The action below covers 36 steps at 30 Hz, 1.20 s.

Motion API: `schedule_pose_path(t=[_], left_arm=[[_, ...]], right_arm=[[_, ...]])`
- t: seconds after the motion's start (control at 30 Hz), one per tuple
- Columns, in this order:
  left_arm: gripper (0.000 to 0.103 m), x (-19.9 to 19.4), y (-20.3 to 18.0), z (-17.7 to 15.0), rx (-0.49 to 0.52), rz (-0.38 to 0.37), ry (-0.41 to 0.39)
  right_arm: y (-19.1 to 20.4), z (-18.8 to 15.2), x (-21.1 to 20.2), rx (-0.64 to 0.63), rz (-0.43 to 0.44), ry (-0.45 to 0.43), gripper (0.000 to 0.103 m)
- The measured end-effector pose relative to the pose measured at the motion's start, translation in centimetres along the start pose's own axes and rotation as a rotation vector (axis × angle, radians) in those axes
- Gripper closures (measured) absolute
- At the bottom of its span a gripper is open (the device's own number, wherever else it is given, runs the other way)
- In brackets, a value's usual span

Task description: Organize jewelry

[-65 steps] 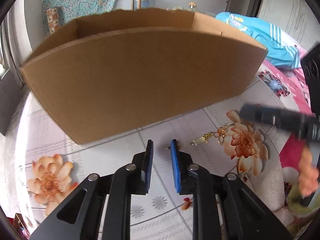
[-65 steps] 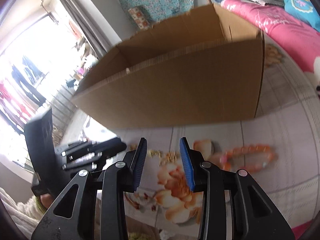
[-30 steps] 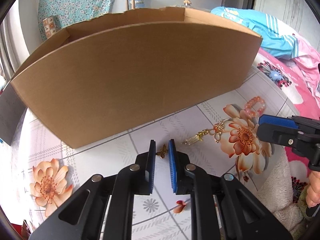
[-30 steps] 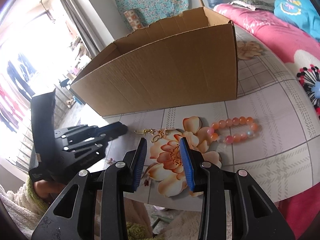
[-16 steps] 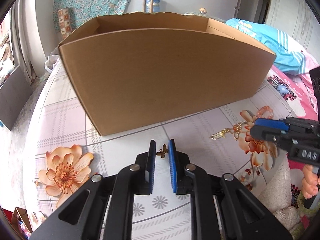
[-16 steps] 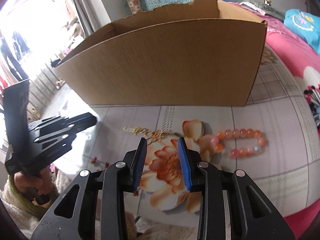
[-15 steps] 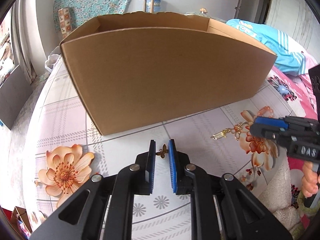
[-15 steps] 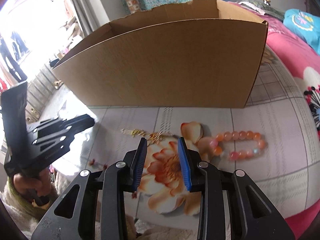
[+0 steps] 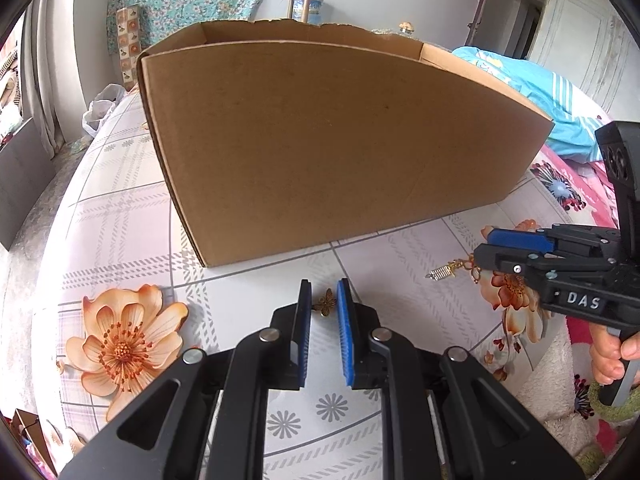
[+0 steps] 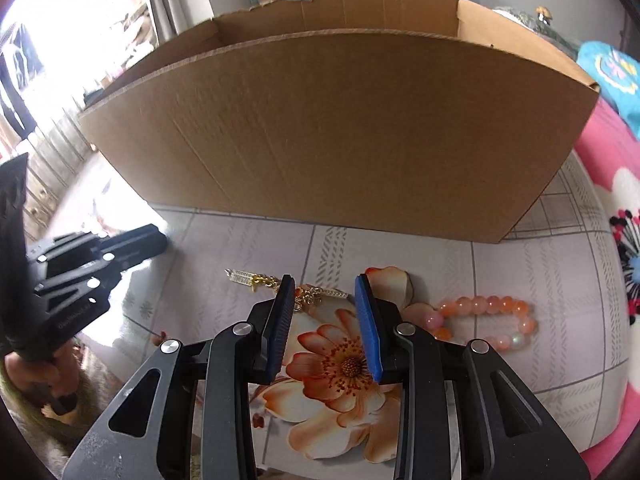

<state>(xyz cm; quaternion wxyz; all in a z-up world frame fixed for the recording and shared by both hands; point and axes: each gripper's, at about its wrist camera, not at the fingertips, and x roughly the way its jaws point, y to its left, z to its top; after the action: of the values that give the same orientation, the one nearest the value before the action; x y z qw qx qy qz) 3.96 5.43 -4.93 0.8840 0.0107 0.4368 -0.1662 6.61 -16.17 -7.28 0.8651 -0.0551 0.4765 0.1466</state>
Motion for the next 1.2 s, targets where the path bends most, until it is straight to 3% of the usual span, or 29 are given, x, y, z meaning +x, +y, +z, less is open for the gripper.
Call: schedule_pose_path(t=[0.2,0.4,0.73,0.97,1.2], left_arm=[[0.091,0.0,0.0,0.0,0.003,-0.004,-0.003],[0.091,0.0,-0.1,-0.1,0.006,0.001,-0.007],[0.091,0.1,-0.2,-0.2,-0.003,-0.004,-0.019],[0.091,-0.3,0.0,-0.2,-0.013,-0.017,-0.038],[0.091,-3.8,-0.5,0.1,0.005,-0.060,-0.113]], right_arm=[[0.9,0.6,0.3,-0.030,-0.049,0.003,0.086],[0.8,0.8,0.5,-0.037,-0.024,0.017,0.100],[-4.5,1.3,-0.7,0.257,0.251,0.008,0.101],[-5.7,0.8,-2.3,0.333,0.347,-0.031,0.101],[-5.3,1.1,-5.0,0.303,0.372,-0.115,0.101]])
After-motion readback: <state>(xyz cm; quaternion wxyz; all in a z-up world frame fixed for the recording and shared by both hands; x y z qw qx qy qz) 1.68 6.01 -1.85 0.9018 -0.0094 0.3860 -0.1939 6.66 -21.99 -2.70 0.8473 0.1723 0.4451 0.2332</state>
